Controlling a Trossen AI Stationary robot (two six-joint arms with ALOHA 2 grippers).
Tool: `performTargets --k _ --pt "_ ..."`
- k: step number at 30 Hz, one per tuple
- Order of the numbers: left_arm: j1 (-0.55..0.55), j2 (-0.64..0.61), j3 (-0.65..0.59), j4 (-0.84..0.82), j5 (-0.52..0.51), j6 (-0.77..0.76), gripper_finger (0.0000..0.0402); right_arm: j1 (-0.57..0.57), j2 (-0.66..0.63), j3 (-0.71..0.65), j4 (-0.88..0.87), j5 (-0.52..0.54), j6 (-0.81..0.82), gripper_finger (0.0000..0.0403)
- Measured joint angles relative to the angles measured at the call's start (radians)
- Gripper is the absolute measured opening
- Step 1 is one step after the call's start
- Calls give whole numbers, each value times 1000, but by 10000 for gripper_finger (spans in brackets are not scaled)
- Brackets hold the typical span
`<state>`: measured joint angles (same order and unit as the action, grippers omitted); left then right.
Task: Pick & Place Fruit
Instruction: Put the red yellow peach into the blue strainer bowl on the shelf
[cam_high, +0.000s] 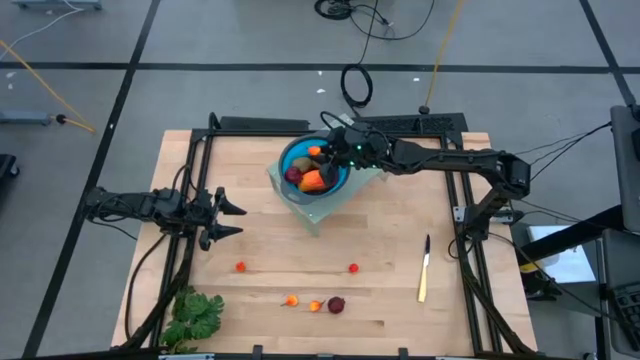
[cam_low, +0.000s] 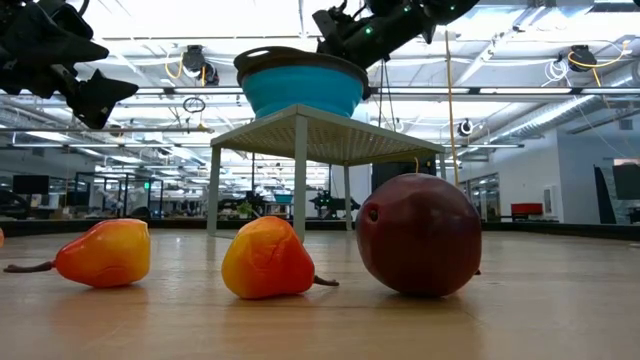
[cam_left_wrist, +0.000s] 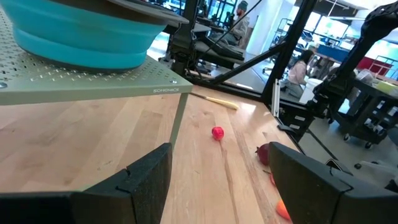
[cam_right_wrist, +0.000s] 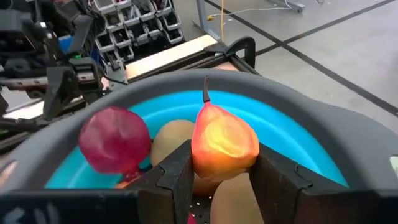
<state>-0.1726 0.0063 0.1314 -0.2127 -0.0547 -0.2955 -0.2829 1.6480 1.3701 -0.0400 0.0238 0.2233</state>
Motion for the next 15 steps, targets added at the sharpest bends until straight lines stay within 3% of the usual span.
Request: performTargets --k 15 --pt "0 0 0 0 0 0 267 -6 0 0 -28 -4 -35 161"
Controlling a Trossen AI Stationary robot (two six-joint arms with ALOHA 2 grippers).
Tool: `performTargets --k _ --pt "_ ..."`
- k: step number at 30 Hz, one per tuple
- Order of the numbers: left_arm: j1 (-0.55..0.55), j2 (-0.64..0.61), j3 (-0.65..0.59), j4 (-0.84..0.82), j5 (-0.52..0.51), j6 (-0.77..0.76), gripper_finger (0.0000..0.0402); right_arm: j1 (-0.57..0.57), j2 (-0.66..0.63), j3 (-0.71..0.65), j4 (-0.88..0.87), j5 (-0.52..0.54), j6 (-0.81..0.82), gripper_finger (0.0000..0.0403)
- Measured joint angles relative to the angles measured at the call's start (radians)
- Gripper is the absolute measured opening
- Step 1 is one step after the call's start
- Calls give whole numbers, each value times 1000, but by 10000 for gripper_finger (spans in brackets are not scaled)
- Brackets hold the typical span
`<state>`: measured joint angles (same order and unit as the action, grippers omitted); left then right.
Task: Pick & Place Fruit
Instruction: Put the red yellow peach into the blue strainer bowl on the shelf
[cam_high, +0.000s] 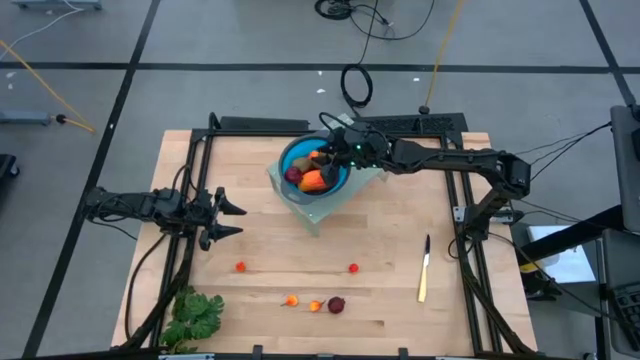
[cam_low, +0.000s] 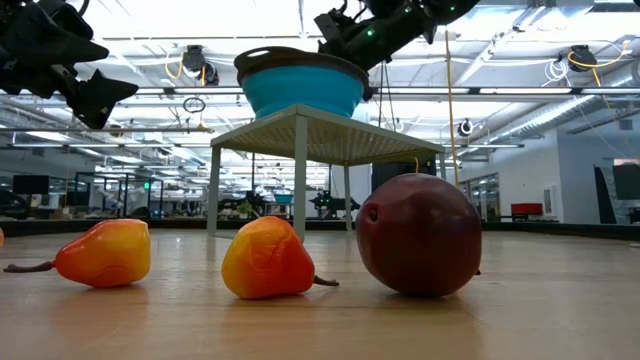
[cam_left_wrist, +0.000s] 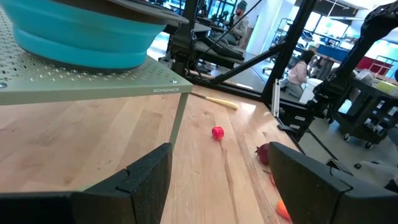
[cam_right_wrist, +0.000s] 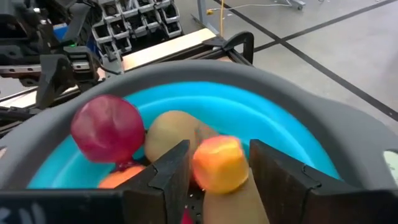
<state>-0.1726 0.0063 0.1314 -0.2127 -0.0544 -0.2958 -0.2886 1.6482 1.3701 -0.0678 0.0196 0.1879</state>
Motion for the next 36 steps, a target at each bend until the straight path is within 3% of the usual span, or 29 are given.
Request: performTargets --k 13,18,26,36 --pt "0 0 0 0 0 0 267 0 -1 0 3 2 -17 187" --pt "0 0 0 0 0 0 267 17 -61 1 18 2 -17 180" --pt "0 0 0 0 0 0 267 108 -129 0 -19 15 -79 128" --pt "0 0 0 1 1 0 267 209 -126 0 -20 34 -77 16"
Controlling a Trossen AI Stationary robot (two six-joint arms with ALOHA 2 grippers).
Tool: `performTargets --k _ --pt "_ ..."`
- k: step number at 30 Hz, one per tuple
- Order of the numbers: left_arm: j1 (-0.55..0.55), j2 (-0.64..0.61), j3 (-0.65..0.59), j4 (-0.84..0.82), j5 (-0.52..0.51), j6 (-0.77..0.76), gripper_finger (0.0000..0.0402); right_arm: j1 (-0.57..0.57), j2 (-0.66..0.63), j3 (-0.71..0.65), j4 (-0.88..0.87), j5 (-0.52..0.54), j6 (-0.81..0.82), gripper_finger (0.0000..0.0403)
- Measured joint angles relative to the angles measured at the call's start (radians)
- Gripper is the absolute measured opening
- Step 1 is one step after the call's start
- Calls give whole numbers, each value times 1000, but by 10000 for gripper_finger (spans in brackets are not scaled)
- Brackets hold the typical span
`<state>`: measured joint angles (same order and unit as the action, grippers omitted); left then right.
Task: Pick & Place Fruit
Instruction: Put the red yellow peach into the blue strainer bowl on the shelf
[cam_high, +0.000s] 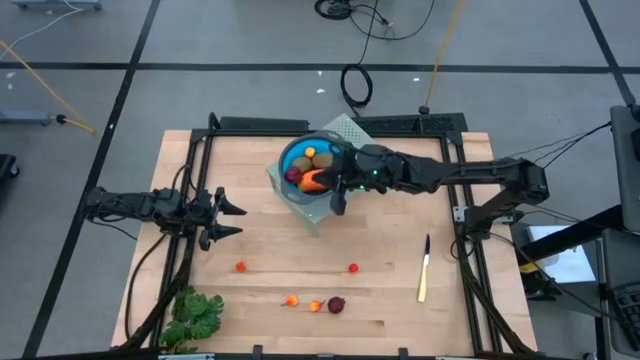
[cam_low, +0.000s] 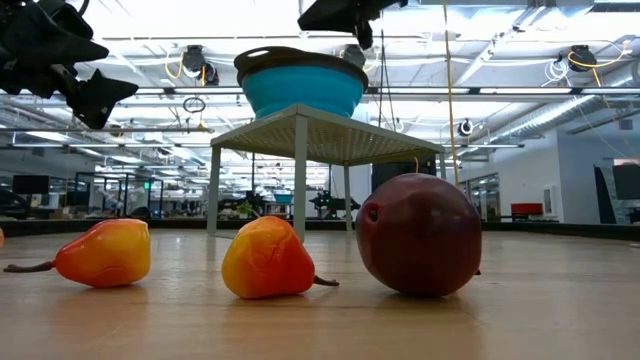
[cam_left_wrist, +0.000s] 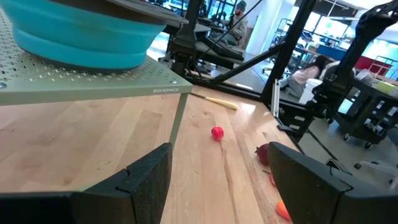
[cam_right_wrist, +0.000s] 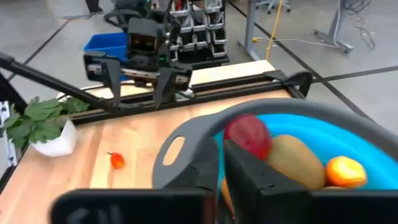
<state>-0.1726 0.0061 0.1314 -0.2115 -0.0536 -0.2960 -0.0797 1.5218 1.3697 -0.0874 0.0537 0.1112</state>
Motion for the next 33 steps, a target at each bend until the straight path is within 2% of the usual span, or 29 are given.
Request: performTargets --k 2,6,15,25,33 --pt "0 0 0 0 0 0 267 12 -3 0 -5 0 0 5" --pt "0 0 0 0 0 0 267 34 -36 -20 14 1 12 9" --pt "0 0 0 7 0 1 267 56 -158 -144 16 -2 26 1" --pt "0 0 0 152 -2 -52 267 88 -424 -392 22 -4 34 1" --pt "0 0 0 220 -110 -80 267 122 -668 -634 155 -7 10 1"
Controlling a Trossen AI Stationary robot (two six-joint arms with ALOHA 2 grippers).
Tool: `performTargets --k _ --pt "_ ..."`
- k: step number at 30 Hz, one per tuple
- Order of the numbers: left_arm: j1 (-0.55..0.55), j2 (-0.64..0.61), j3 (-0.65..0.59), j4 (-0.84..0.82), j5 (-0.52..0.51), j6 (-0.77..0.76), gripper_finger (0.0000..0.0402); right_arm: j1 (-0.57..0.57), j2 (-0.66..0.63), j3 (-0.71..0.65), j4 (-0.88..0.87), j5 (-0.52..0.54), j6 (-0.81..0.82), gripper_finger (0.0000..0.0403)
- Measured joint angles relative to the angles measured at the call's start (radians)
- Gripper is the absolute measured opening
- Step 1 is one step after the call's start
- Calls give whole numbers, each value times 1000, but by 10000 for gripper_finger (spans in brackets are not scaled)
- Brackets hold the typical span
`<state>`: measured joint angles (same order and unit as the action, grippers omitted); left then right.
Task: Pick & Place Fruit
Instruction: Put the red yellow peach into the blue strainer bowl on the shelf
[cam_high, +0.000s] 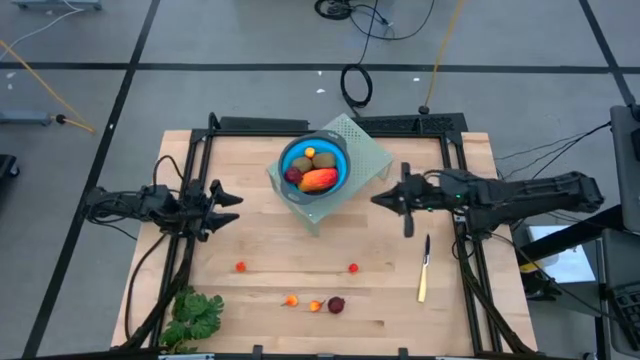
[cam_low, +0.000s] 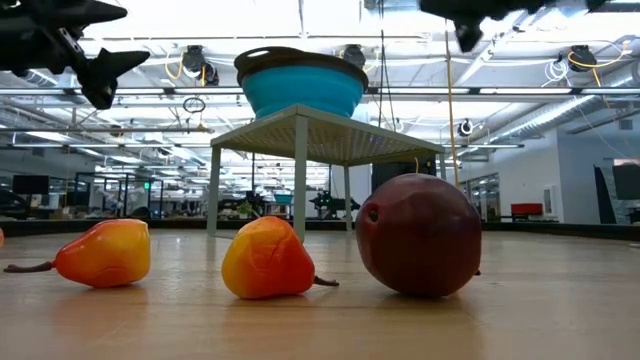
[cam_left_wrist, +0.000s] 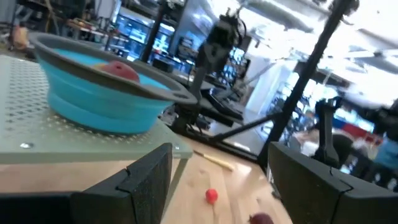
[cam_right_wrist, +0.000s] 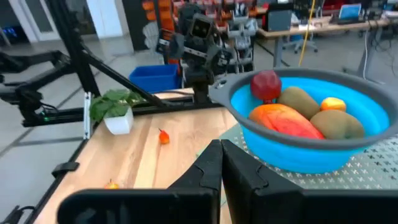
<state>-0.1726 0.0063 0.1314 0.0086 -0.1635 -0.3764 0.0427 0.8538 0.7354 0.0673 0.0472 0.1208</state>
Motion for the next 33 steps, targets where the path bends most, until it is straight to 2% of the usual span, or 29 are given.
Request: performTargets --k 9,14,22,26,33 --pt "0 50 1 64 -60 -124 266 12 -280 -192 33 0 -2 1" --pt "0 172 15 178 -72 -124 266 12 -406 -250 29 0 -3 1" --pt "-1 428 184 165 -45 -127 266 12 -571 -319 23 -28 -39 0" --pt "-21 556 318 54 0 -139 266 12 -635 -343 9 -27 -39 0" --pt "-101 768 610 -331 29 -283 266 12 -714 -374 3 -27 -40 0"
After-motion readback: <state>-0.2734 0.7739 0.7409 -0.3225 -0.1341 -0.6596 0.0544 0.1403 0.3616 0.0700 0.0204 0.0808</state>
